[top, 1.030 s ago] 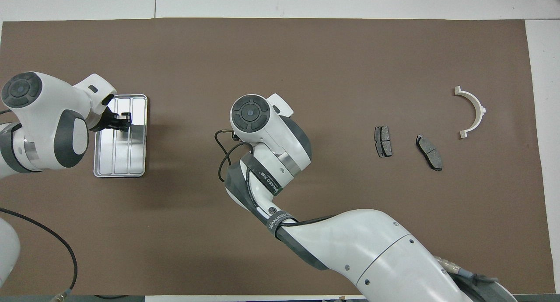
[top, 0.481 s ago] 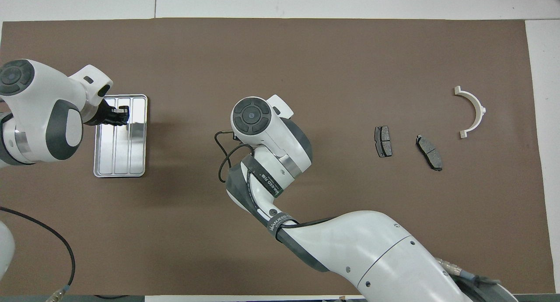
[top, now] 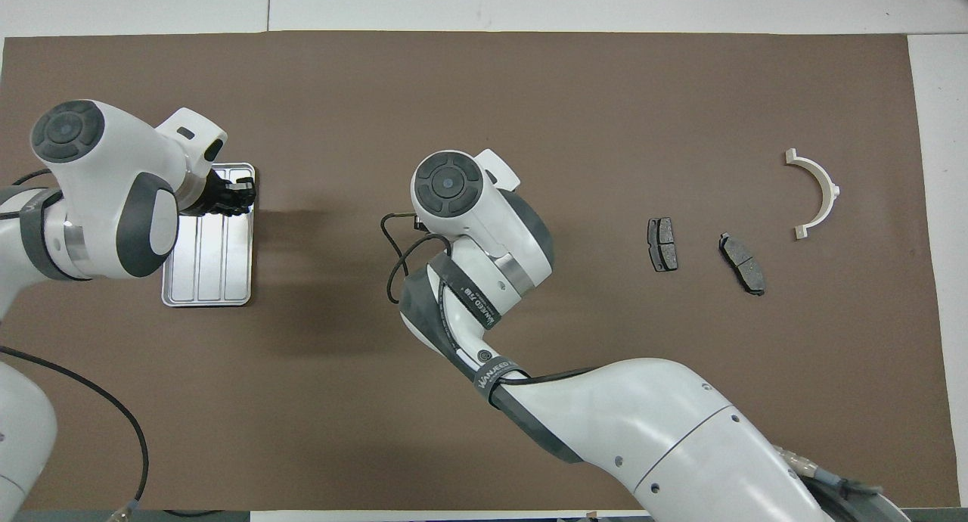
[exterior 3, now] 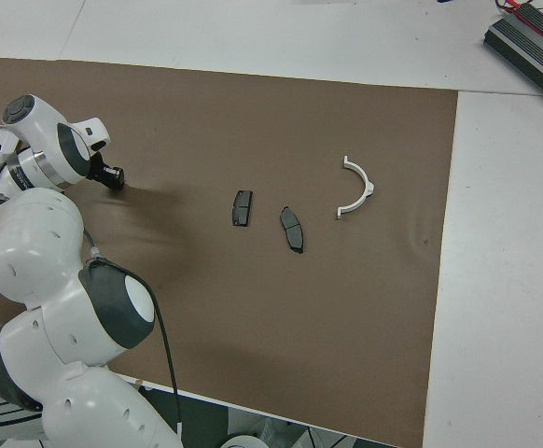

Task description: Place bearing gear from tray to pile

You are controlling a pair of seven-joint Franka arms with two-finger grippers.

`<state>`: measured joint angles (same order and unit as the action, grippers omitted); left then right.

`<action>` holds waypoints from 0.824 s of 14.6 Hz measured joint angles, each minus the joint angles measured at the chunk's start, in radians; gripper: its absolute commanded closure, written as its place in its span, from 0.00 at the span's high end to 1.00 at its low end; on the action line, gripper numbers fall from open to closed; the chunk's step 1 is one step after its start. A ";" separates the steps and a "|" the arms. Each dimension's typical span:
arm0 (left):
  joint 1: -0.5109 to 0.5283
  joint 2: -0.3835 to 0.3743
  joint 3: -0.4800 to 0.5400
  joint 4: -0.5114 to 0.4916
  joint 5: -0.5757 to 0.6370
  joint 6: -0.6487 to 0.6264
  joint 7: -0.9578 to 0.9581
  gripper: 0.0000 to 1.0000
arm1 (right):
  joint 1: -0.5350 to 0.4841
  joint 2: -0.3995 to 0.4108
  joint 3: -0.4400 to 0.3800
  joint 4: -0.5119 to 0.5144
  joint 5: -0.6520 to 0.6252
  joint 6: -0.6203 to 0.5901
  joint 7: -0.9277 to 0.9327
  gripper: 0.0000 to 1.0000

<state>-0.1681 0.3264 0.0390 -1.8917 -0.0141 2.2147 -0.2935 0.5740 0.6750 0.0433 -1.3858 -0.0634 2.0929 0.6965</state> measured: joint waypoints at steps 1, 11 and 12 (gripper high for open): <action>-0.036 0.000 -0.001 0.010 0.000 -0.017 -0.057 0.00 | -0.031 -0.023 -0.003 0.008 0.000 -0.027 -0.041 0.00; -0.431 0.034 -0.005 0.084 0.000 -0.010 -0.638 0.00 | -0.552 -0.202 -0.005 -0.074 0.002 -0.217 -0.737 0.00; -0.456 0.055 -0.005 0.084 0.000 0.016 -0.669 0.00 | -0.560 -0.205 -0.004 -0.104 0.002 -0.183 -0.746 0.00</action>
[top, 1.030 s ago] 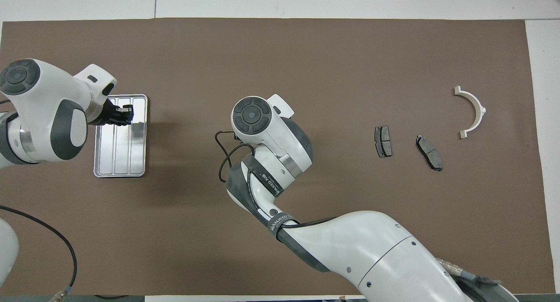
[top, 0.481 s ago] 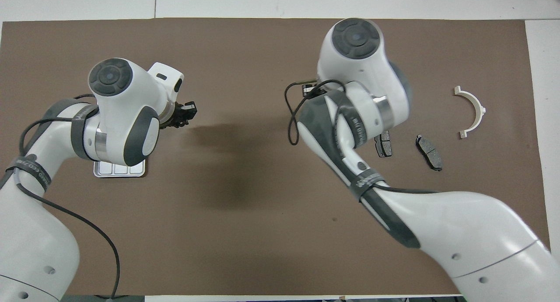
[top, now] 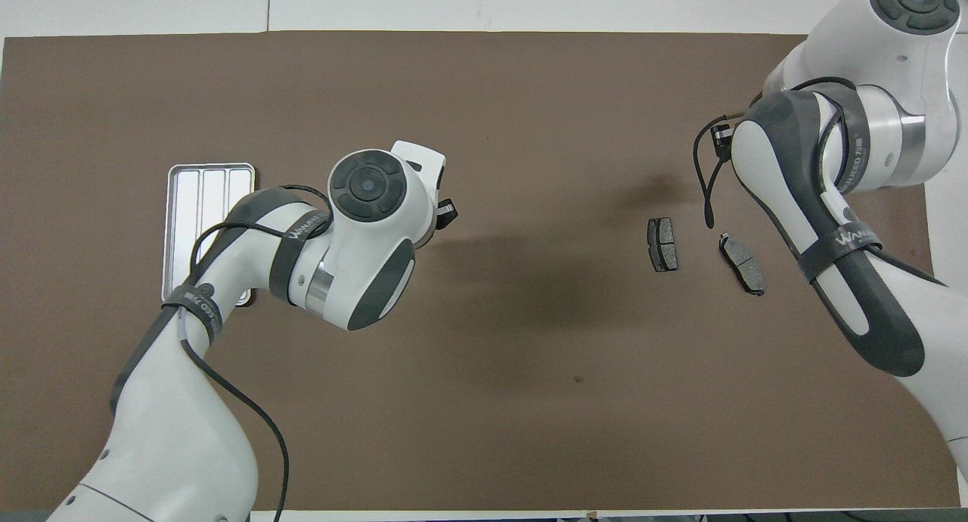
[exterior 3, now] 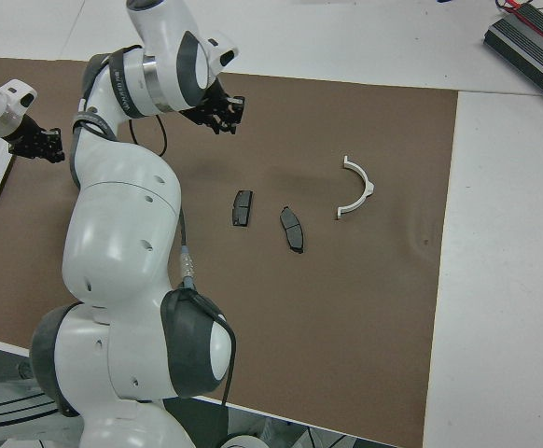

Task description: Place bearing gear from tray to pile

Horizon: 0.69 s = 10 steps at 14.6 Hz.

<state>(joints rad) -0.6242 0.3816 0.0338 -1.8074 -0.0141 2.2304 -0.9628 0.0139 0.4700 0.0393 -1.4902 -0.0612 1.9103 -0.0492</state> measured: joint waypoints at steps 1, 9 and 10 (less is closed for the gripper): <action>-0.016 0.021 0.000 0.000 0.000 0.022 -0.021 0.00 | -0.002 -0.006 0.001 -0.040 0.000 0.046 -0.001 0.00; -0.024 0.065 0.009 -0.007 0.000 0.052 -0.029 0.07 | -0.027 -0.064 0.003 -0.327 -0.001 0.273 -0.036 0.00; -0.024 0.066 0.009 -0.008 0.000 0.052 -0.029 0.20 | -0.040 -0.066 0.002 -0.333 -0.001 0.287 -0.061 0.00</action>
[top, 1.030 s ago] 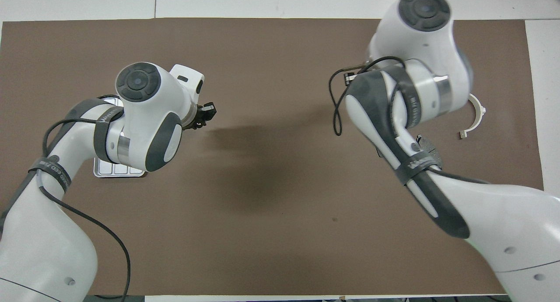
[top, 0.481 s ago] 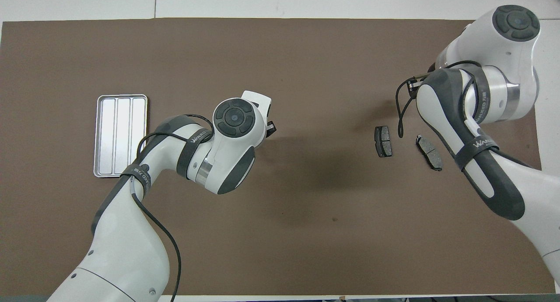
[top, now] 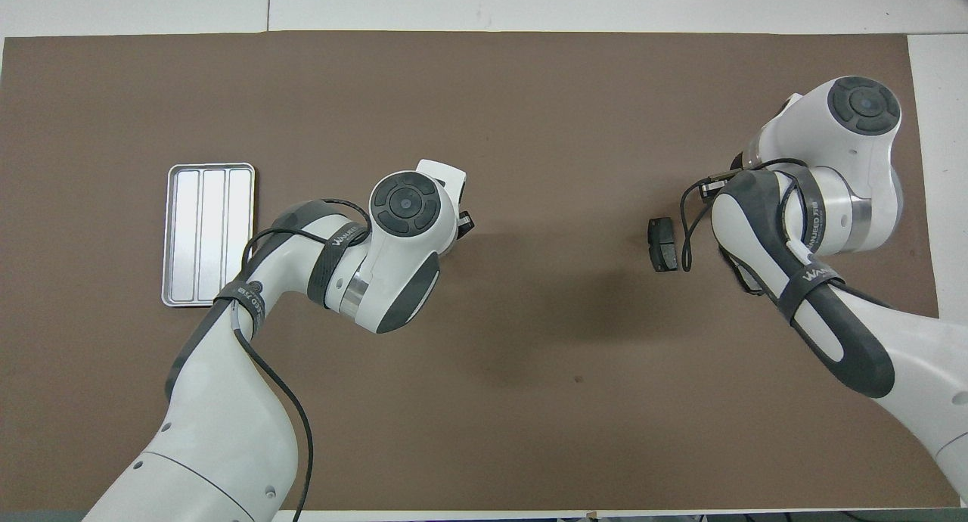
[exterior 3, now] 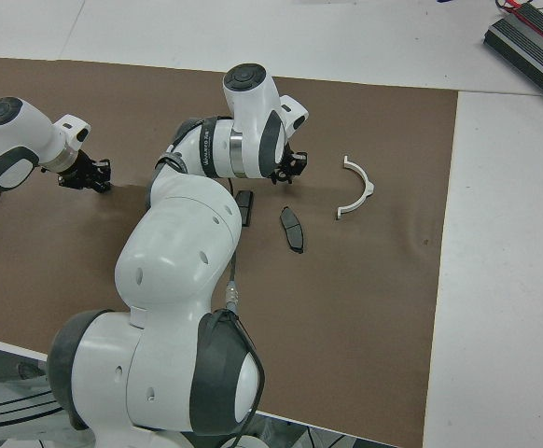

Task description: Place bearing gear from tray to pile

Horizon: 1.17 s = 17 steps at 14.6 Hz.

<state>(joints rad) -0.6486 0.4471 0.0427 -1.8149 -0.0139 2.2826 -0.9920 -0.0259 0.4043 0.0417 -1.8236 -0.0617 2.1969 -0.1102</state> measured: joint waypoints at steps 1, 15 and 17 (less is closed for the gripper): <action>0.000 0.000 0.000 -0.001 0.000 0.001 0.000 0.52 | -0.015 -0.001 0.000 -0.009 0.000 0.020 -0.026 0.00; 0.274 -0.319 0.058 0.053 0.027 -0.386 0.323 1.00 | -0.071 0.002 0.004 -0.069 0.000 0.102 -0.109 1.00; 0.330 -0.385 0.058 0.053 0.027 -0.457 0.428 1.00 | -0.061 -0.004 0.009 -0.060 0.000 0.083 -0.095 1.00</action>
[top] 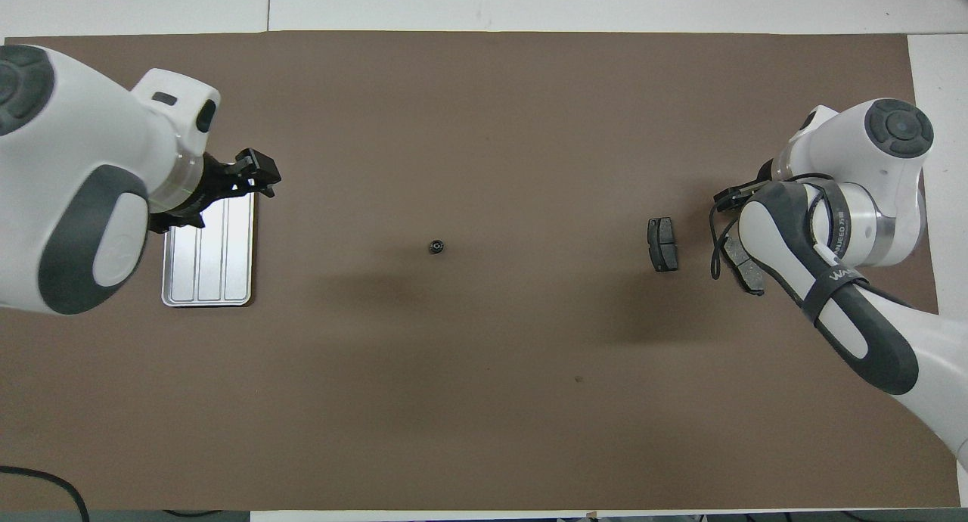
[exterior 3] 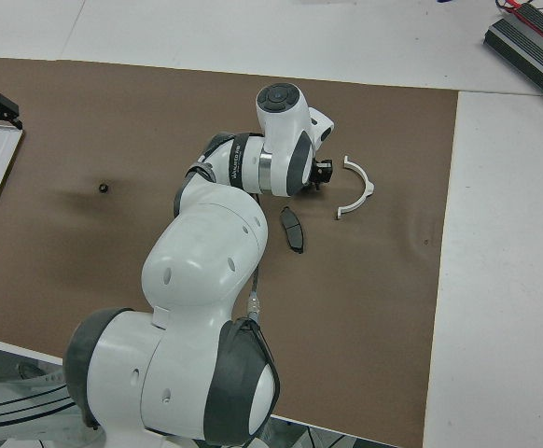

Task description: Place bearing gear from tray to pile

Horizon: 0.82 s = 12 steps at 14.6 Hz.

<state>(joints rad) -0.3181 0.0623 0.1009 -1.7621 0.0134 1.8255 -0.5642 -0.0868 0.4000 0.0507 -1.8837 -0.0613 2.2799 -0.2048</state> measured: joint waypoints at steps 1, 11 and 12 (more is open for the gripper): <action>0.021 -0.029 0.000 0.000 0.000 -0.031 0.035 1.00 | 0.011 -0.006 0.003 0.011 0.000 -0.010 0.001 1.00; 0.097 -0.140 -0.004 -0.019 0.000 -0.176 0.212 1.00 | 0.283 -0.014 0.037 0.281 0.003 -0.268 0.335 1.00; 0.101 -0.140 -0.004 -0.025 0.000 -0.173 0.217 1.00 | 0.332 -0.004 0.037 0.313 0.002 -0.298 0.396 1.00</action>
<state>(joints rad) -0.2175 -0.0777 0.0973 -1.7875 0.0134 1.6527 -0.3475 0.2456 0.3958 0.0879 -1.5704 -0.0588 1.9820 0.1912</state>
